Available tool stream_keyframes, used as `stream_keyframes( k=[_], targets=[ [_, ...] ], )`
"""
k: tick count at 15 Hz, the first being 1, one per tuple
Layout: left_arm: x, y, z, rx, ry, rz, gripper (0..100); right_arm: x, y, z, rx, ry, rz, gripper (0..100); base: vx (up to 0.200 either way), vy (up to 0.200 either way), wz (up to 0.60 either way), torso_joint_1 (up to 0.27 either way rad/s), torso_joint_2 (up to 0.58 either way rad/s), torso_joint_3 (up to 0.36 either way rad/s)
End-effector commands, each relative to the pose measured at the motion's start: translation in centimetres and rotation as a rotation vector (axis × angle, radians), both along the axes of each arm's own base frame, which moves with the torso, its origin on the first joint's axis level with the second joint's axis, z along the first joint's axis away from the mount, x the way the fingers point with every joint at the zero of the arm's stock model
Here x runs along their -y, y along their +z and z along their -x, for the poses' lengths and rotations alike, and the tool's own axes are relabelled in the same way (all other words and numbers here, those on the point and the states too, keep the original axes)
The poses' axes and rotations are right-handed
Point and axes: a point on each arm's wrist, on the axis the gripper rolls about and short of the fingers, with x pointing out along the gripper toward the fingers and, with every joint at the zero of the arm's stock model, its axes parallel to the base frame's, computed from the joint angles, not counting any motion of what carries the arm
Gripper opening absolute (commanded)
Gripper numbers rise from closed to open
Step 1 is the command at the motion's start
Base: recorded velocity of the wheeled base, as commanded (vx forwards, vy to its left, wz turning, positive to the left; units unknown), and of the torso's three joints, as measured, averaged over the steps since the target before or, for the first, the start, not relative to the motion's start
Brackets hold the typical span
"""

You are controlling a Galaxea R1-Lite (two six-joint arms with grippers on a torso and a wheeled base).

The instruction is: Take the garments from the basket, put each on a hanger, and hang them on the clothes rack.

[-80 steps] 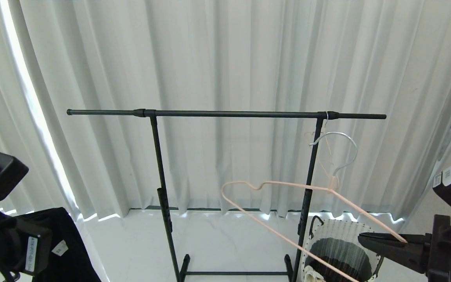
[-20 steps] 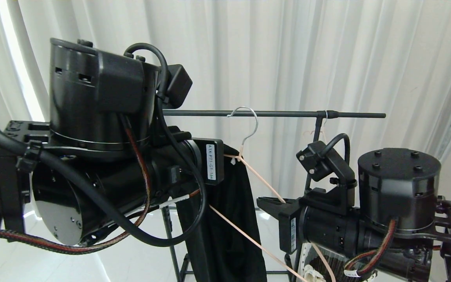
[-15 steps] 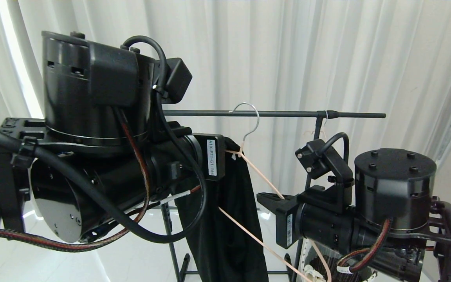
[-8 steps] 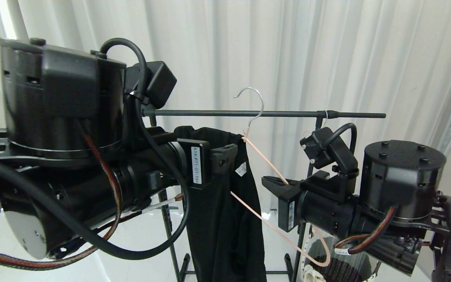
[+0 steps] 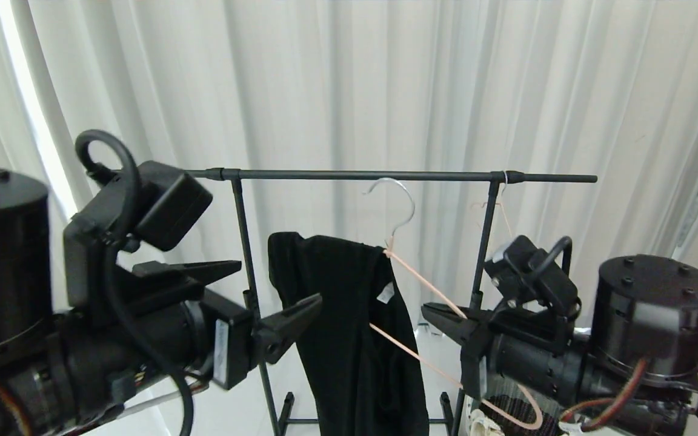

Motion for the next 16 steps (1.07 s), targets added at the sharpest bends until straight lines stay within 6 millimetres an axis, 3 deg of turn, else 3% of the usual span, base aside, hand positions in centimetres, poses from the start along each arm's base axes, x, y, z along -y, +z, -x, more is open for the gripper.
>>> stream_keyframes(
  k=[1, 4, 7, 10, 13, 16],
  targets=[
    [-3.0, -0.5, 2.6, 0.055, -0.080, -0.014, 100, 3.5, -0.7, 1.8, 0.027, 0.077, 0.024, 0, 0.000, 0.000, 0.00, 0.000, 0.00, 0.000],
    [-4.1, -1.7, 3.9, 0.084, -0.243, -0.071, 100, 5.4, -2.1, 3.7, 0.028, 0.186, 0.072, 0, 0.000, 0.000, 0.00, 0.000, 0.00, 0.000],
    [-3.9, -3.2, 4.2, 0.068, -0.440, -0.120, 100, 5.5, -3.0, 5.2, 0.033, 0.255, 0.075, 0, 0.000, 0.000, 0.00, 0.000, 0.00, 0.000],
    [-3.0, -3.9, 3.5, 0.027, -0.501, -0.129, 100, 6.0, -3.7, 6.3, 0.057, 0.360, 0.104, 0, 0.000, 0.000, 0.00, 0.000, 0.00, 0.000],
    [-1.9, -5.4, 3.4, -0.004, -0.677, -0.154, 100, 4.9, -3.5, 6.7, 0.082, 0.434, 0.106, 0, 0.000, 0.000, 0.00, 0.000, 0.00, 0.000],
    [-1.0, -6.6, 2.5, -0.035, -0.703, -0.217, 100, 4.1, -3.3, 6.5, 0.092, 0.448, 0.105, 0, 0.000, 0.000, 0.00, 0.000, 0.00, 0.000]
  ],
)
